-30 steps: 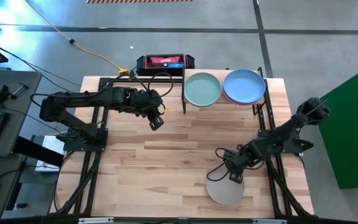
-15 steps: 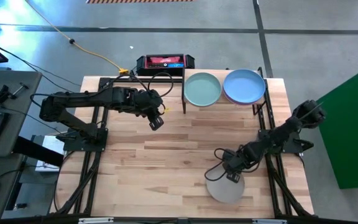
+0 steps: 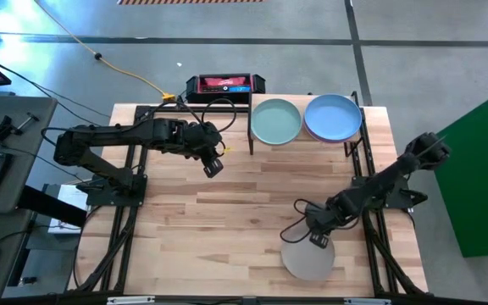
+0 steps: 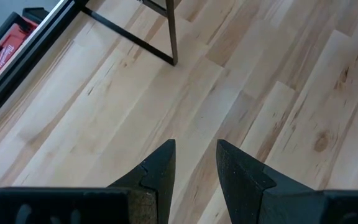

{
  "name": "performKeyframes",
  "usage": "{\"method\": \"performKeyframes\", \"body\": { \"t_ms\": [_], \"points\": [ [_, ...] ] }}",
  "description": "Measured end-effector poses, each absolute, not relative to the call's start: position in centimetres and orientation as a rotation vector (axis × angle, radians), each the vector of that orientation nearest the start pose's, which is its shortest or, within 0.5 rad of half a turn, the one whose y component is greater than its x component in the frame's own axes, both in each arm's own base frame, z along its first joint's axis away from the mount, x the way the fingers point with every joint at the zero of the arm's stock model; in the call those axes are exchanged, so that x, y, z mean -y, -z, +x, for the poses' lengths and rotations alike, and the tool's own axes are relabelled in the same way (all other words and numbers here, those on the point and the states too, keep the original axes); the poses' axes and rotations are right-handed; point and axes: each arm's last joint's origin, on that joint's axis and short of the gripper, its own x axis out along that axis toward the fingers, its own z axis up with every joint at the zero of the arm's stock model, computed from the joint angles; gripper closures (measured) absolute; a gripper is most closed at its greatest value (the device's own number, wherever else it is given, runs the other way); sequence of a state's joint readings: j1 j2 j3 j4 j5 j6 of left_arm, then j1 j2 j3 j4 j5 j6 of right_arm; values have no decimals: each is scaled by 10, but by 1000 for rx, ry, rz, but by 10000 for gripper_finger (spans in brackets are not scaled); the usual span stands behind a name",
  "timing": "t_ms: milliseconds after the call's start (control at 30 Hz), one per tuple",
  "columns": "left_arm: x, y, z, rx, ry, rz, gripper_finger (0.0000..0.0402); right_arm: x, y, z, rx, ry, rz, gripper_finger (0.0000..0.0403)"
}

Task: Place and stack plates onto a shelf
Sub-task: Stack the gray plate on top of the light blue plate on the shelf

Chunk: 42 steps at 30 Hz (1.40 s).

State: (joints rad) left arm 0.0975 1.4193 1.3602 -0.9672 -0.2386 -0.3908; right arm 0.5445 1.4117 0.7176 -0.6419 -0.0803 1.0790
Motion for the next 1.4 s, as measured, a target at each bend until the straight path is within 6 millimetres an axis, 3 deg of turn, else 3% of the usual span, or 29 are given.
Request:
{"method": "performKeyframes", "body": {
  "t_ms": [500, 767, 1033, 1400],
  "points": [
    [-34, -328, 276, -953, -502, -280, 298, -96, -203, 184, -1220, 206, 701, 403],
    [-34, -328, 276, -953, -502, -280, 298, -73, -232, 177, -1035, 219, 819, 403],
    [-35, -328, 276, -953, -514, -252, 298, -34, -281, 182, -790, 297, 887, 403],
    [-55, -328, 272, -962, -556, -217, 298, 40, -345, 181, -669, 527, 826, 403]
  ]
}}
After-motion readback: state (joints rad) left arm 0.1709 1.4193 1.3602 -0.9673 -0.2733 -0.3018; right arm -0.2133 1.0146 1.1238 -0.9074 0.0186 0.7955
